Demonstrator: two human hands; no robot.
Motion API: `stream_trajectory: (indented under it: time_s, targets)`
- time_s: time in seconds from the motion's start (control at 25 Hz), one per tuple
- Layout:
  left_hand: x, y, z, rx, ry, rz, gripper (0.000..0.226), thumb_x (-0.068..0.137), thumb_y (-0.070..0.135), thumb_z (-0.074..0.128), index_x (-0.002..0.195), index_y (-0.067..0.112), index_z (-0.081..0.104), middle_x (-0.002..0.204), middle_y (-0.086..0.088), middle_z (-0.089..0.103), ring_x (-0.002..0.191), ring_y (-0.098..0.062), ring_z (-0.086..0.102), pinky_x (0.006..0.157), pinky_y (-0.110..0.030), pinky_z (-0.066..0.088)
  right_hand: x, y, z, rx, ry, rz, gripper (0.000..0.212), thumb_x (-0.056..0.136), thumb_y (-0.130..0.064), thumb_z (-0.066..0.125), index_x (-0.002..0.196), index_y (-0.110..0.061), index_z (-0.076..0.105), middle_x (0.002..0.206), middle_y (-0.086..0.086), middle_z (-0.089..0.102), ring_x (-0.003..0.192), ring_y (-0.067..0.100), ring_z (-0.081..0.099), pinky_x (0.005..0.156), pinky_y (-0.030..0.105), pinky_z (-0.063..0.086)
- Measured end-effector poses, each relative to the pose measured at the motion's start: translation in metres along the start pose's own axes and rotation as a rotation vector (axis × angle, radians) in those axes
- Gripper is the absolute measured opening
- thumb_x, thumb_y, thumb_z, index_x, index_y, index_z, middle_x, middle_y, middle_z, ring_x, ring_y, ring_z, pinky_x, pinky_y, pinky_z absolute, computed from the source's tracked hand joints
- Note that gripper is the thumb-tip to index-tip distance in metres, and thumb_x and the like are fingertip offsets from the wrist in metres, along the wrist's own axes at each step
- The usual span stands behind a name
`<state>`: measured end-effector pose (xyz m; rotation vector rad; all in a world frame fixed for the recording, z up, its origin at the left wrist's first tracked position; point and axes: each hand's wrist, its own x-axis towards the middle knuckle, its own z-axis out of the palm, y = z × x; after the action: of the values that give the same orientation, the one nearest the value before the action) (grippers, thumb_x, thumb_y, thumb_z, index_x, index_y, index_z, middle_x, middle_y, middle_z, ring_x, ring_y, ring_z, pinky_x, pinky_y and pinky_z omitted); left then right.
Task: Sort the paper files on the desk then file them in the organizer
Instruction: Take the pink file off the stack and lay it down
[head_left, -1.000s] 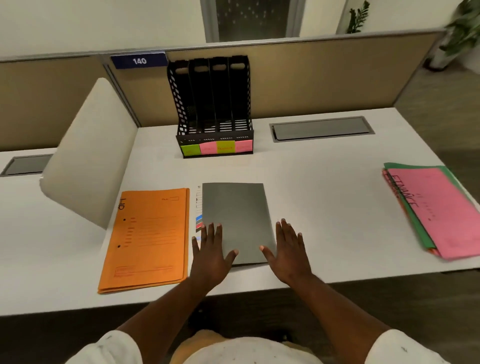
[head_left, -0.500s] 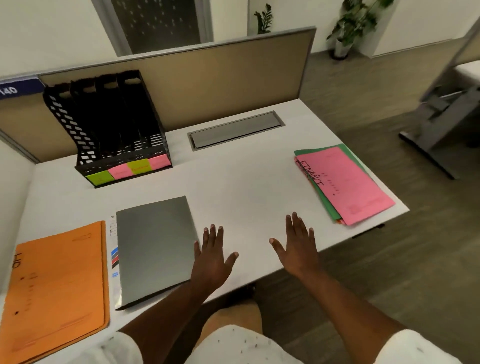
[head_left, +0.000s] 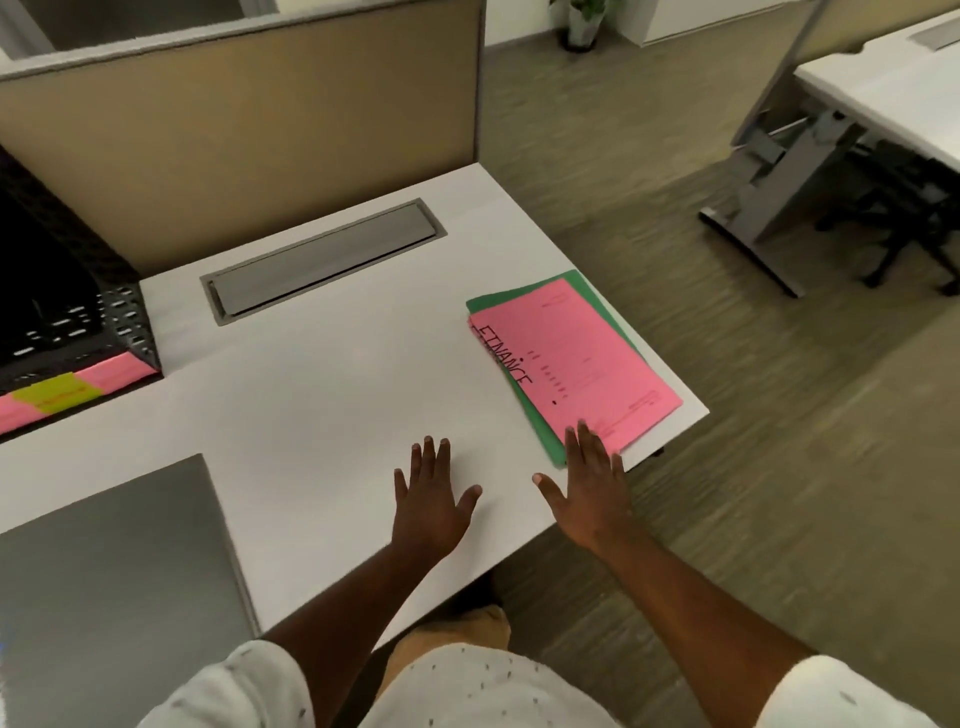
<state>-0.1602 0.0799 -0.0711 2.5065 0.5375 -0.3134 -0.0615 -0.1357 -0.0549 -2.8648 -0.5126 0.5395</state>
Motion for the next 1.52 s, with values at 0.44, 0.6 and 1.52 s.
stream_trajectory:
  time_s: [0.44,0.6,1.52]
  targets:
    - [0.103,0.126,-0.003,-0.286,-0.115,-0.141,0.083,0.094,0.050,0.059,0.160,0.023,0.017,0.166,-0.001,0.021,0.153,-0.023,0.021,0.120,-0.051,0.031,0.103,0.086,-0.053,-0.004,-0.054,-0.041,0.084,0.099,-0.059,0.038,0.160,-0.016,-0.001,0.167,0.008,-0.013,0.155,0.027,-0.007,0.123,0.055,0.000]
    - [0.118,0.165,-0.004,-0.578,-0.017,-0.264,0.054,0.092,0.030,0.067,0.140,0.032,0.041,0.137,0.011,0.059,0.129,-0.019,0.056,0.104,-0.047,0.049,0.142,0.116,-0.061,-0.044,-0.157,-0.090,0.083,0.099,-0.055,0.041,0.160,-0.019,-0.002,0.167,0.007,-0.015,0.155,0.027,-0.009,0.123,0.056,0.002]
    - [0.124,0.221,0.009,-1.140,0.267,-0.661,0.040,0.089,-0.001,0.067,0.125,0.017,0.063,0.114,-0.005,0.074,0.099,-0.029,0.073,0.086,-0.053,0.060,0.197,0.176,-0.090,-0.015,-0.148,-0.381,0.059,0.094,-0.036,0.054,0.149,-0.019,0.039,0.160,0.006,0.033,0.145,0.026,0.033,0.114,0.050,0.036]
